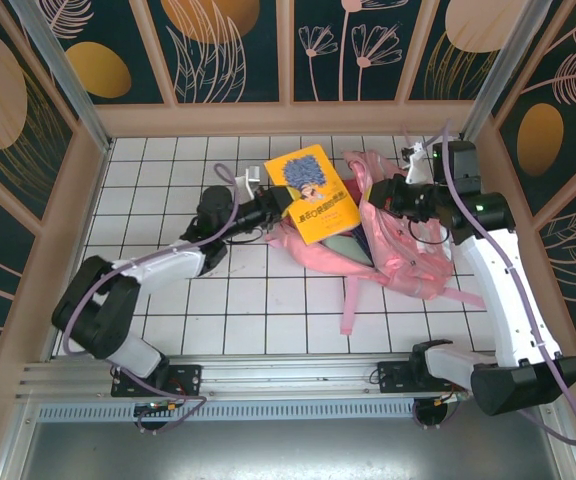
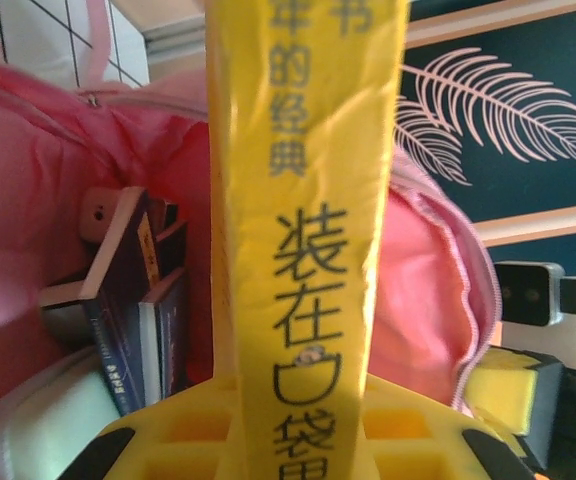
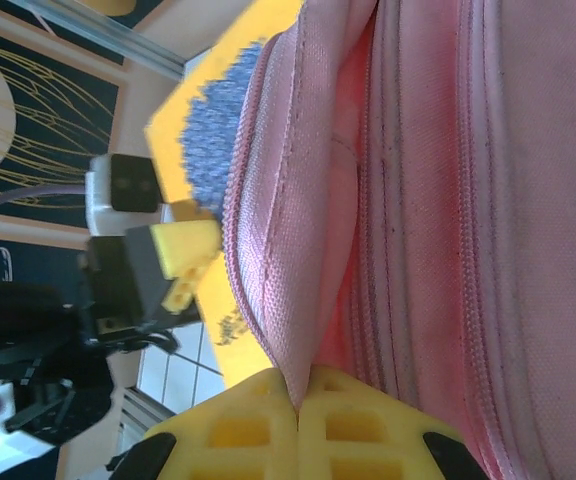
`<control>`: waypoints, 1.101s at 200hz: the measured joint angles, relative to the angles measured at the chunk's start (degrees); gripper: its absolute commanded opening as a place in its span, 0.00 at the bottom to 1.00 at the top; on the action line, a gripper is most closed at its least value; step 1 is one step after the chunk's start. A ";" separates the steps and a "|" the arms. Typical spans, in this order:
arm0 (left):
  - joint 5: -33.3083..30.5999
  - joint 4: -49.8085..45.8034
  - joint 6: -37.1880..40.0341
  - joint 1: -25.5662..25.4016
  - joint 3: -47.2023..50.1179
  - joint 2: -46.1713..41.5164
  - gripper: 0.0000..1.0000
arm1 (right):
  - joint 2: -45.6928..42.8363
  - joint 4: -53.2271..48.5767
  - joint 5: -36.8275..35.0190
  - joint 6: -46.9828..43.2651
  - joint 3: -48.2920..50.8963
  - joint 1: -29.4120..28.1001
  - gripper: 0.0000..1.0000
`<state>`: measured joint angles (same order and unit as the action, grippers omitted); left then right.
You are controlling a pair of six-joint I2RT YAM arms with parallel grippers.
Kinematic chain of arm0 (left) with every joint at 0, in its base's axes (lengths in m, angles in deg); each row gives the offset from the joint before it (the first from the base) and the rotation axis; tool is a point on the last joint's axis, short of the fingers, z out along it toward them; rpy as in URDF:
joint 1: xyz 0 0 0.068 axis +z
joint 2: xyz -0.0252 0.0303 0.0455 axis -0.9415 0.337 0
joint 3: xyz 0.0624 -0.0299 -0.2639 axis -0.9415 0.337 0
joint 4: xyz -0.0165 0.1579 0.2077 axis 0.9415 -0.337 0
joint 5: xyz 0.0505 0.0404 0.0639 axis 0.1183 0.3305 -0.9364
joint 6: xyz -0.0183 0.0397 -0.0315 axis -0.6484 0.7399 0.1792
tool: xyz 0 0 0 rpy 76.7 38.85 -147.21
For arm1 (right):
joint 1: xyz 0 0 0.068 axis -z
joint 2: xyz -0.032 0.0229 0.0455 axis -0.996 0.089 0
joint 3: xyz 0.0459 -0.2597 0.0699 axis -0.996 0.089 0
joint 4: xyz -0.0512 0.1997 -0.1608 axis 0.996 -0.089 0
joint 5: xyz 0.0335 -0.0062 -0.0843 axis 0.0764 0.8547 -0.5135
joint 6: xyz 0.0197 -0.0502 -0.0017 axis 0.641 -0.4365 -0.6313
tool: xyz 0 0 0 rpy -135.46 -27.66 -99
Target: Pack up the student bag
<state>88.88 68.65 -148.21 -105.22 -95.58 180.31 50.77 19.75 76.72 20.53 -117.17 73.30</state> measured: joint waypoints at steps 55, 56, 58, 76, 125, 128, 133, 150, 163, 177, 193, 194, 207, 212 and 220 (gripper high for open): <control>-2.34 3.28 -2.73 -4.15 -5.35 9.03 0.00 | -0.79 0.04 1.75 1.97 0.00 0.57 0.00; -2.43 3.28 -2.80 -4.20 -5.49 9.18 0.00 | -0.79 0.04 1.77 1.97 0.00 0.57 0.00; -2.51 3.30 -2.84 -4.22 -5.62 9.31 0.00 | -0.79 0.04 1.81 2.03 0.00 0.59 0.00; -3.26 3.30 -2.86 -4.22 -7.19 11.02 0.00 | -0.94 0.04 1.95 2.19 0.00 0.72 0.00; -4.63 2.91 -2.34 -7.06 -12.92 16.00 0.00 | -1.07 0.04 1.92 2.19 0.00 0.87 0.00; -4.63 2.86 -2.36 -7.43 -13.11 16.28 0.00 | -1.07 0.04 1.92 2.19 0.00 0.90 0.00; -4.63 2.84 -2.36 -7.96 -13.29 16.63 0.00 | -1.07 0.04 1.92 2.19 0.00 0.90 0.00; -4.59 2.78 -2.43 -9.92 -13.49 17.99 0.00 | -1.07 0.04 1.79 2.16 0.00 1.01 0.00; -4.61 2.25 -2.45 -11.19 -13.49 18.86 0.00 | -1.07 0.04 1.77 2.16 0.00 1.01 0.00; -4.59 1.22 -2.45 -12.44 -13.49 19.28 0.00 | -1.07 0.04 1.75 2.16 0.00 1.01 0.00; -4.61 0.61 -2.45 -13.33 -13.49 19.32 0.00 | -1.07 0.02 1.73 2.16 0.00 1.01 0.00; -4.59 0.59 -2.45 -13.38 -13.51 19.32 0.00 | -1.07 0.02 1.73 2.16 0.00 1.01 0.00; -4.50 -0.11 -2.38 -13.66 -14.23 19.52 0.00 | -1.07 0.02 1.79 2.16 0.00 1.01 0.00; -4.39 -0.68 -2.36 -13.70 -14.95 19.78 0.00 | -1.07 0.02 1.81 2.16 0.00 1.01 0.00; -4.13 -1.44 -2.08 -13.70 -16.41 20.50 0.00 | -1.07 0.15 1.90 2.21 0.11 1.01 0.00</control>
<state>84.75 67.21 -150.29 -118.93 -111.99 200.81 49.70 19.91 78.62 22.73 -117.06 74.31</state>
